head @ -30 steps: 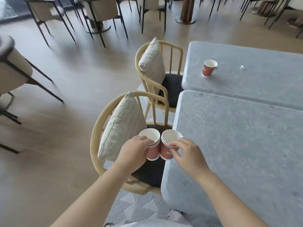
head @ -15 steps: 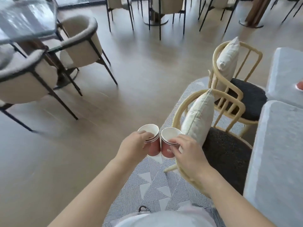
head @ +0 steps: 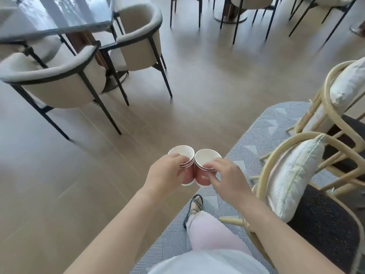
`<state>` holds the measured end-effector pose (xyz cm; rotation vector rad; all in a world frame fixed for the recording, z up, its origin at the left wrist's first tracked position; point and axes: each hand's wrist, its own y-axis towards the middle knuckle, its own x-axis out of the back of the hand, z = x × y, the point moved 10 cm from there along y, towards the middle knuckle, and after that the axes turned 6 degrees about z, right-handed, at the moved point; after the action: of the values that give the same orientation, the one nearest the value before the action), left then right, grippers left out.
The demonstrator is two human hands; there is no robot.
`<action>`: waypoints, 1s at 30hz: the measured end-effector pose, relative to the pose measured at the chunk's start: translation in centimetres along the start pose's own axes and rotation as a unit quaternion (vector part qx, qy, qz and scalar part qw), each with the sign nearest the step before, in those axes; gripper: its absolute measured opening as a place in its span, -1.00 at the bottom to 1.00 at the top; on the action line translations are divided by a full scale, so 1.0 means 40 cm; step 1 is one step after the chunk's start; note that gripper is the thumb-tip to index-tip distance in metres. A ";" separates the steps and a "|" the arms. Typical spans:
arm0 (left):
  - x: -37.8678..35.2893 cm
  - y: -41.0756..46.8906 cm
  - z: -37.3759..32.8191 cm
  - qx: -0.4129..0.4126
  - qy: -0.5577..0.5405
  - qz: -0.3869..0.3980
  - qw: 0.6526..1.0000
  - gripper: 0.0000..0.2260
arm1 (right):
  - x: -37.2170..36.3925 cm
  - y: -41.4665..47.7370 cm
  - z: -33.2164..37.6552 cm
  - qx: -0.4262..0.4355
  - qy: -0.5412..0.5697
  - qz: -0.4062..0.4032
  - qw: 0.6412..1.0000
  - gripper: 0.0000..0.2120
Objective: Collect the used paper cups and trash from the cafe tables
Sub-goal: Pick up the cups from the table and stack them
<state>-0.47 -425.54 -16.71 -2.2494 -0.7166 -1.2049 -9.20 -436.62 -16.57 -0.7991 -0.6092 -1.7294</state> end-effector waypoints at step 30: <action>0.026 1.182 -0.513 -0.282 0.073 0.114 0.950 -0.77 | 0.636 0.627 -0.639 -0.196 -0.050 -0.220 0.954 -0.91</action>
<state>18.30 -473.46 -13.70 -2.5545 -0.0377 -1.5831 4.57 -478.18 -13.25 -1.0925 -0.5438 -2.2743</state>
